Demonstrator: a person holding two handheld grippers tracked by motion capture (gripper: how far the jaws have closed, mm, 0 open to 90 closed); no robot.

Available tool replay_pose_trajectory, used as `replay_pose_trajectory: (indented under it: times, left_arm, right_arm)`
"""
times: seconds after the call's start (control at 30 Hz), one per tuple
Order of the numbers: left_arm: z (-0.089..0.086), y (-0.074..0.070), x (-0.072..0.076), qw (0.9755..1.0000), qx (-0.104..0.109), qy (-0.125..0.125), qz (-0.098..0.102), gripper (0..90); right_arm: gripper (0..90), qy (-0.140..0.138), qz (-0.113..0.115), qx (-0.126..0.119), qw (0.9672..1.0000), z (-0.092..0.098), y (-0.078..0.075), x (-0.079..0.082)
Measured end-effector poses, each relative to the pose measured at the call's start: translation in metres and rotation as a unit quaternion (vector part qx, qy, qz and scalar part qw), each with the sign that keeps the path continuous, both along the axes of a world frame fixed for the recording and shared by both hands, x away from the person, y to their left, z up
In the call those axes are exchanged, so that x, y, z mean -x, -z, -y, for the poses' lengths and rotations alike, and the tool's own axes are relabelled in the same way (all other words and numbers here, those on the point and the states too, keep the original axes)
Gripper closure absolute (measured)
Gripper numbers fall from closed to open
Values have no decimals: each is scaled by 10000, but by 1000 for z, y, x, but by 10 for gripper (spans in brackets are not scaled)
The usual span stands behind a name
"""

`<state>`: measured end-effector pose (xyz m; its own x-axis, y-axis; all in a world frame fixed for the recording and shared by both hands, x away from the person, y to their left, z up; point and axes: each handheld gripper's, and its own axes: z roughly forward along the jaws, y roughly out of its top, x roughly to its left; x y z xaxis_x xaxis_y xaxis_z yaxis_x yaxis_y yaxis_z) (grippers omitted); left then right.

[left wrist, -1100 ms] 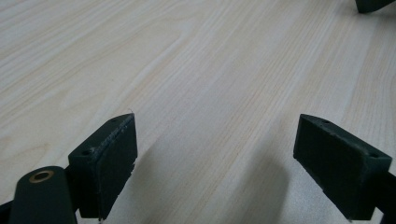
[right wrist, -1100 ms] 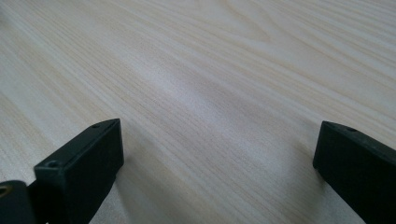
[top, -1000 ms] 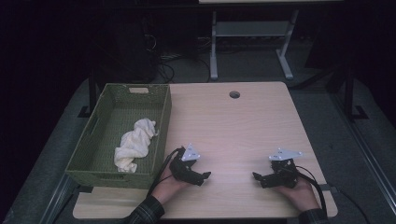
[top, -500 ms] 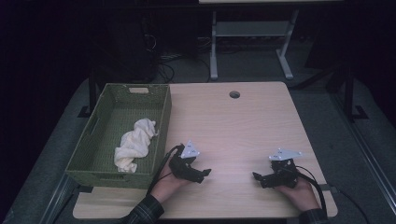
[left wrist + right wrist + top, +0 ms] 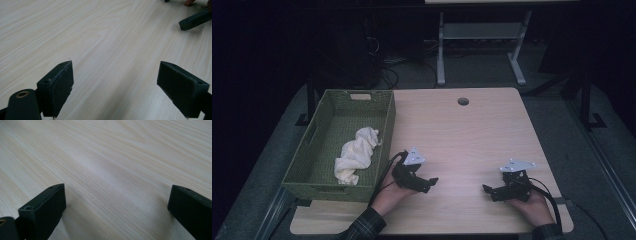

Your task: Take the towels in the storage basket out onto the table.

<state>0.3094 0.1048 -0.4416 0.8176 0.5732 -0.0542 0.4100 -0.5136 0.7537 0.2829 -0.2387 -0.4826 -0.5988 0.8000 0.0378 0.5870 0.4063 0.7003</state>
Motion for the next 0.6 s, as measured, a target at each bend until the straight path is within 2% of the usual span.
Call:
replay_pose_trajectory:
  times: [0.43,0.6]
  left_arm:
    - [1,-16,-3,9999,100,-68,13,133]
    - [1,-21,-4,10000,54,-25,24,133]
  right_arm:
    - [13,3,1,-6,10000,0,0,0]
    - [13,2,1,-2,10000,0,0,0]
